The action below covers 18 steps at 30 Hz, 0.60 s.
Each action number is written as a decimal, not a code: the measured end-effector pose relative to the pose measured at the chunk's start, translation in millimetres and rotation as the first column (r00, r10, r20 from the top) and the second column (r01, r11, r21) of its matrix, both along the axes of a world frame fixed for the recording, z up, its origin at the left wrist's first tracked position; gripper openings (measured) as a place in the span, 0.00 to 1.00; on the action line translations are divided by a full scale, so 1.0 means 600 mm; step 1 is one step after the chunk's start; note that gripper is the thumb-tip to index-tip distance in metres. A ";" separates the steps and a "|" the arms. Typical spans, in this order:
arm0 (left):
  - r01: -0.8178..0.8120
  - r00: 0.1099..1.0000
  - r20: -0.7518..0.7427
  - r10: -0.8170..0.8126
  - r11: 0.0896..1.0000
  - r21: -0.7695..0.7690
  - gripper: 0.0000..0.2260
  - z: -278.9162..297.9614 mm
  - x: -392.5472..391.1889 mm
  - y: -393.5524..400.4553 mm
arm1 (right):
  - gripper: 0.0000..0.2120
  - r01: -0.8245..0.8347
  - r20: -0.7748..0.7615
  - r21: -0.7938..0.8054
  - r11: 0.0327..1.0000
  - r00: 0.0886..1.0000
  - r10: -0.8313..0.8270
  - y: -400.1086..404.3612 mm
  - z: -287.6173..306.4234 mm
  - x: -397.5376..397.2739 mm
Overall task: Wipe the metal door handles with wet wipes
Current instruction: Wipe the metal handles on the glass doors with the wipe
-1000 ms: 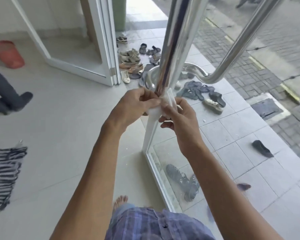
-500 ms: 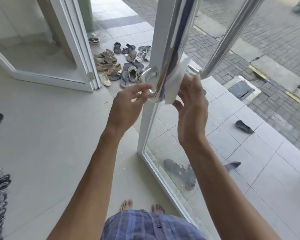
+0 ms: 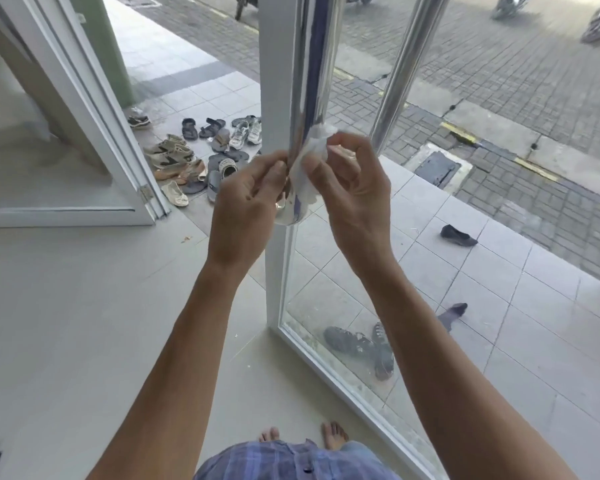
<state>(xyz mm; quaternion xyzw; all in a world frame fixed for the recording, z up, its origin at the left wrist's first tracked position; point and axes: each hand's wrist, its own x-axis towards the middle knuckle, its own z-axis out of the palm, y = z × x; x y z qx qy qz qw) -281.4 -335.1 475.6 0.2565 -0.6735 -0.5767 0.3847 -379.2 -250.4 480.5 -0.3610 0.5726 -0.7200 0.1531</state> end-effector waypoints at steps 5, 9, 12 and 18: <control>0.038 0.998 0.059 -0.039 0.999 0.020 0.12 0.008 0.000 -0.007 | 0.09 0.076 -0.137 0.195 0.978 0.989 -0.049 0.000 -0.017 0.015; -0.018 1.000 0.010 0.018 1.000 -0.012 0.12 0.045 -0.014 -0.001 | 0.14 0.166 -0.267 0.129 0.978 0.955 -0.127 -0.006 0.052 0.007; -0.051 0.998 -0.032 0.050 0.998 -0.032 0.11 0.068 -0.024 0.003 | 0.17 0.220 -0.333 0.080 0.972 0.925 -0.182 -0.020 0.079 0.001; -0.081 0.997 -0.005 0.081 0.997 -0.013 0.14 0.076 -0.026 0.013 | 0.12 0.117 -0.324 0.251 0.961 0.945 -0.030 -0.001 0.036 0.005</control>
